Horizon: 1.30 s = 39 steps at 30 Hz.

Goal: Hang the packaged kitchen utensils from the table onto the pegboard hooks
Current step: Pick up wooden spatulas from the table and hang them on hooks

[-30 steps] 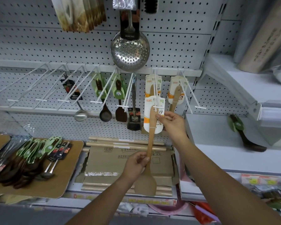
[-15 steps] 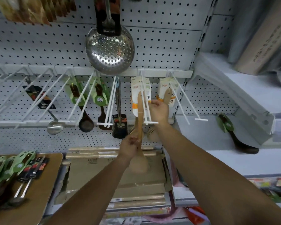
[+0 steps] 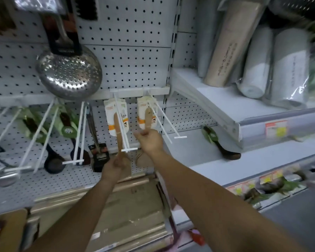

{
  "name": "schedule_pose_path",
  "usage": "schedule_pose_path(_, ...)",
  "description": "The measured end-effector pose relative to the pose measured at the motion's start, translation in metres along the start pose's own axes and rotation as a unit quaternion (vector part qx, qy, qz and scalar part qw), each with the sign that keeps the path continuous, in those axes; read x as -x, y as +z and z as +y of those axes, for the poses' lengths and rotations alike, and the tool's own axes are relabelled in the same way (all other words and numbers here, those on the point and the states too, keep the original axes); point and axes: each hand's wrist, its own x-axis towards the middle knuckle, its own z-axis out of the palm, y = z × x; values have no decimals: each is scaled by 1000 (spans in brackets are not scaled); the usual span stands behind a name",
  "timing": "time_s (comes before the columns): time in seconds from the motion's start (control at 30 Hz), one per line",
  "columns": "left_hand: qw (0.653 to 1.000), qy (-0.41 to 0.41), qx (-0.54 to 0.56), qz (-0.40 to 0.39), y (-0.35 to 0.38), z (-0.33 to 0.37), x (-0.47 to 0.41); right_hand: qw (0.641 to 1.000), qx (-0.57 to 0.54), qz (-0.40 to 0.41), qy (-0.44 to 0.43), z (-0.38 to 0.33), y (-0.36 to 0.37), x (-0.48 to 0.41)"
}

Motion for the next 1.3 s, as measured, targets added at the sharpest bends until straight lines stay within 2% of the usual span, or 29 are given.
schedule_pose_path(0.1, 998, 22, -54, -12, -9, 0, 28, 996, 73, -34, -33, 19, -7, 18)
schedule_pose_path(0.2, 991, 55, -124, -23, -24, -4, 69, 972, 184, -120, -89, 29, -9, 41)
schedule_pose_path(0.27, 975, 61, -212, 12, -45, -14, 97, 924, 292, -177, -171, 29, -1, 56)
schedule_pose_path(0.33, 949, 59, -305, 44, -73, -28, 126, 855, 396, -223, -252, 22, 10, 72)
schedule_pose_path(0.4, 928, 20, -367, 67, -108, -39, 158, 810, 434, -252, -302, 10, 27, 93)
schedule_pose_path(0.5, 902, -48, -416, 106, -167, -57, 212, 781, 429, -300, -341, -10, 65, 131)
schedule_pose_path(0.6, 889, -67, -422, 162, -225, -86, 266, 735, 419, -349, -403, -33, 114, 174)
schedule_pose_path(0.67, 874, -109, -429, 202, -265, -107, 304, 719, 396, -372, -434, -50, 148, 208)
schedule_pose_path(0.97, 838, -262, -380, 290, -418, -225, 461, 594, 375, -427, -570, -124, 337, 372)
schedule_pose_path(1.1, 829, -305, -361, 299, -488, -276, 509, 558, 379, -424, -605, -155, 420, 448)
schedule_pose_path(1.3, 815, -331, -362, 308, -590, -333, 555, 530, 365, -436, -629, -201, 519, 535)
